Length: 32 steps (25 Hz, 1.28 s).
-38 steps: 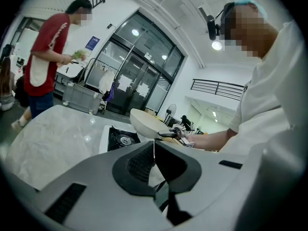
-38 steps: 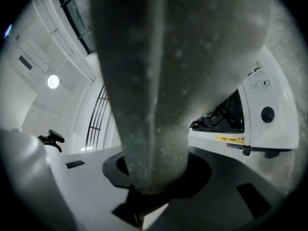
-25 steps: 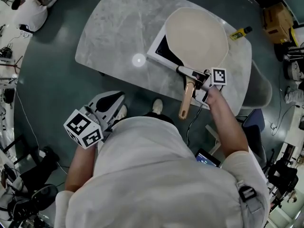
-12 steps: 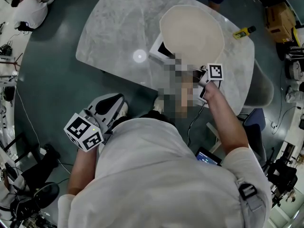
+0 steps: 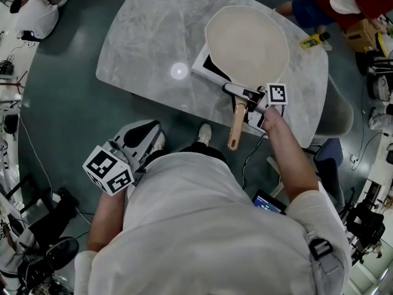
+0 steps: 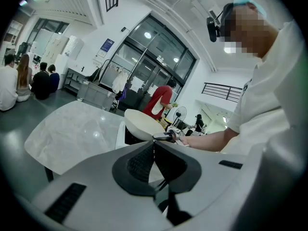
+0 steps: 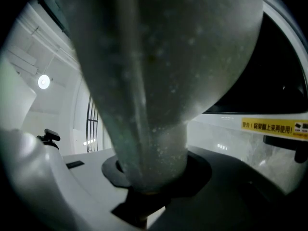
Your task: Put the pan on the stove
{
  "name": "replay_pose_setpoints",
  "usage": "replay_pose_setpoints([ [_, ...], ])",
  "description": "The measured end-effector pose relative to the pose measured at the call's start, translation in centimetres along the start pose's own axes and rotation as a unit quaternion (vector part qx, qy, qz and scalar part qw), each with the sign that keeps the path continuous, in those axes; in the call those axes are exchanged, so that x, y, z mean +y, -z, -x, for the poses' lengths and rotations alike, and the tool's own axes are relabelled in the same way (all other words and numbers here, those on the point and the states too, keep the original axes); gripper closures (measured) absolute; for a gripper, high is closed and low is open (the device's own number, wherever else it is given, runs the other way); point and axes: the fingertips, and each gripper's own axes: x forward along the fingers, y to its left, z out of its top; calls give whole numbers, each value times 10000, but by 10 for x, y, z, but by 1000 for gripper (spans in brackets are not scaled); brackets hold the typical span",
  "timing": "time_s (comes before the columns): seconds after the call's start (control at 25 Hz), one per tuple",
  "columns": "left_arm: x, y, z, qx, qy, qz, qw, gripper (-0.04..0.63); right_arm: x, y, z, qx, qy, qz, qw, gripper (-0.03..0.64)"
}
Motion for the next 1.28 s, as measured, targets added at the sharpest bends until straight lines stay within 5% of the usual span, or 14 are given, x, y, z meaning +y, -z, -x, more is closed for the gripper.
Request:
replay_pose_setpoints([
  [0.76, -2, -2, -7, 113, 235, -32, 9997, 575, -2, -10, 15, -472, 55, 18, 9989, 286],
  [1.28, -2, -5, -13, 203, 965, -293, 9947, 575, 12, 6, 82, -1701, 560, 324, 9833, 256],
])
